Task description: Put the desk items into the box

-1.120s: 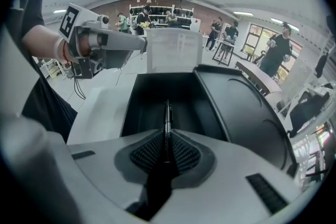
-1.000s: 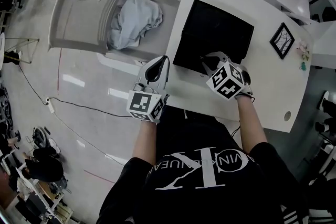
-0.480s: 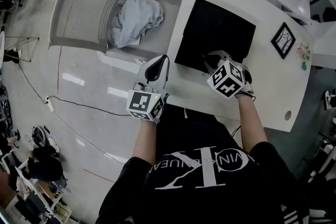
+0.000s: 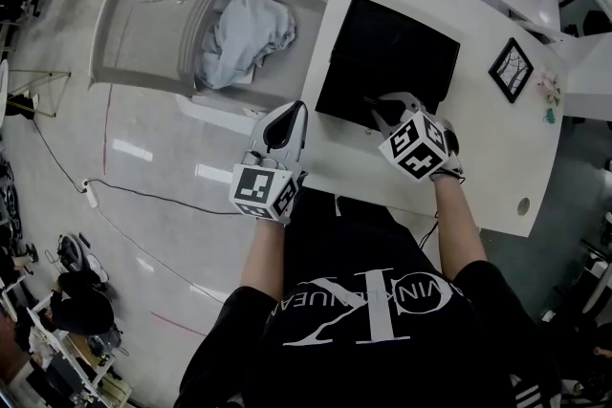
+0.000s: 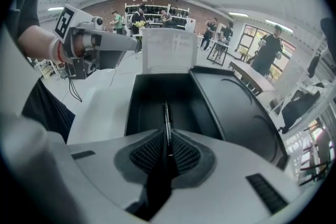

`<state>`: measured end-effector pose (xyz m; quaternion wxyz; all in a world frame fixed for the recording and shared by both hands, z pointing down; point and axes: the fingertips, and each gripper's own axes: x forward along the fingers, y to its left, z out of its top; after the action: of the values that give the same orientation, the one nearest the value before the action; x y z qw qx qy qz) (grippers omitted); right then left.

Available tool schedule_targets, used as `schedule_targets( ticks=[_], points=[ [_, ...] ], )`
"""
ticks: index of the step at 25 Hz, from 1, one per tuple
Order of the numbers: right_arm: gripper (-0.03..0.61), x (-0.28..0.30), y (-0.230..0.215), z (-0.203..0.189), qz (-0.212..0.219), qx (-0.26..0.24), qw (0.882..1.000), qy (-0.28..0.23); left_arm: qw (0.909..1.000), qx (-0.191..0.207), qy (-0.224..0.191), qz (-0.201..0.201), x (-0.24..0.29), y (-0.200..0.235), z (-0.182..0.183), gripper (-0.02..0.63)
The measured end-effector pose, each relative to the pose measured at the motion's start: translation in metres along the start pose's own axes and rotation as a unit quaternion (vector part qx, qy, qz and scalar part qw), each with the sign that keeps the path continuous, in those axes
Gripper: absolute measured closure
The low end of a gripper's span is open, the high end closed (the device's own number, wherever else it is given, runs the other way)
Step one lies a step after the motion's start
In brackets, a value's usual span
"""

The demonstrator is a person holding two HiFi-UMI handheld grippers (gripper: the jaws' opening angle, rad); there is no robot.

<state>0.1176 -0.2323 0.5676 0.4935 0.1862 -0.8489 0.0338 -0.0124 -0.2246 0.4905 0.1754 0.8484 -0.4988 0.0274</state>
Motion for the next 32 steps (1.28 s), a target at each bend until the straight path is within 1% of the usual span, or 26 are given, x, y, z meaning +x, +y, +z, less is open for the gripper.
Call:
schedule_targets(
  ticks=[7,13,17,25,32],
  points=[
    [0.540,-0.021,-0.003,0.004,-0.020,0.024,0.999,-0.037,0.9999,0.008,-0.005,-0.006,-0.002,-0.011,0.005,0.603],
    [0.552,-0.043,-0.009,0.005,-0.041,0.060,0.994,-0.079,0.9997,0.016,-0.010,-0.013,-0.003,-0.023,0.010,0.603],
    [0.557,-0.060,-0.011,0.004,-0.055,0.097,0.988,-0.108,0.9996,0.022,-0.011,-0.015,-0.002,-0.030,0.013,0.603],
    [0.563,-0.093,-0.020,-0.004,-0.084,0.140,0.973,-0.161,0.9991,0.035,-0.017,-0.019,-0.002,-0.047,0.021,0.603],
    [0.563,-0.117,-0.022,-0.010,-0.096,0.168,0.961,-0.197,0.9985,0.046,-0.026,-0.017,-0.006,-0.058,0.029,0.603]
  ],
)
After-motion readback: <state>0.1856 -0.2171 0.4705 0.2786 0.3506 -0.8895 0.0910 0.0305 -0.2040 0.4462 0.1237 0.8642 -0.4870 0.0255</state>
